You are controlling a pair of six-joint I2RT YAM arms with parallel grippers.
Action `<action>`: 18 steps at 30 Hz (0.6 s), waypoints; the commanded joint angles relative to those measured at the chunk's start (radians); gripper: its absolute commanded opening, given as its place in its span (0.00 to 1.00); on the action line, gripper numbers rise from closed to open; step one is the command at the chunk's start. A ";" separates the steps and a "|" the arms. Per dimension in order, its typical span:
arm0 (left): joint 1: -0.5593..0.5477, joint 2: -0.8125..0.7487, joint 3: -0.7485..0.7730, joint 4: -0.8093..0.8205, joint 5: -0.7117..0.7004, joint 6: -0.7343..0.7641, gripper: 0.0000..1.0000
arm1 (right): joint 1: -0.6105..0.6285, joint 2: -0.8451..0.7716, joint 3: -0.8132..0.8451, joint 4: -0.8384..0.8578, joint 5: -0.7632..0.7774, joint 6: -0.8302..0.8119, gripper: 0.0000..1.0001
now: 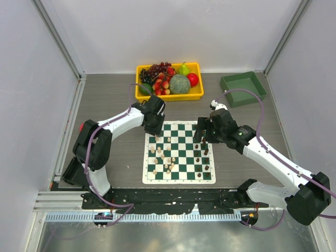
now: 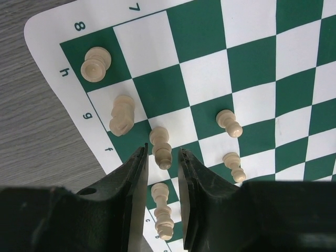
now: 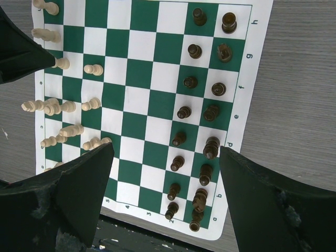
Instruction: Set up the chess pieces on the board
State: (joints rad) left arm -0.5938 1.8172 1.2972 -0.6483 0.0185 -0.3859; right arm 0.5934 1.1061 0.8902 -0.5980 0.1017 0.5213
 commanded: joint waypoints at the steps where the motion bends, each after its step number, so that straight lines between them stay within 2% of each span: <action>1: -0.005 0.005 0.020 -0.005 -0.011 0.004 0.33 | -0.003 -0.026 0.006 0.033 -0.005 0.000 0.88; 7: -0.006 0.013 0.022 -0.010 -0.009 0.010 0.25 | -0.003 -0.025 0.004 0.033 -0.002 0.000 0.88; 18: -0.004 0.001 0.017 -0.014 -0.045 0.016 0.18 | -0.003 -0.022 0.009 0.033 -0.002 -0.001 0.88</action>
State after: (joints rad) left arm -0.5953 1.8259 1.2972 -0.6491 0.0154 -0.3843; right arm 0.5934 1.1061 0.8902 -0.5980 0.1020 0.5213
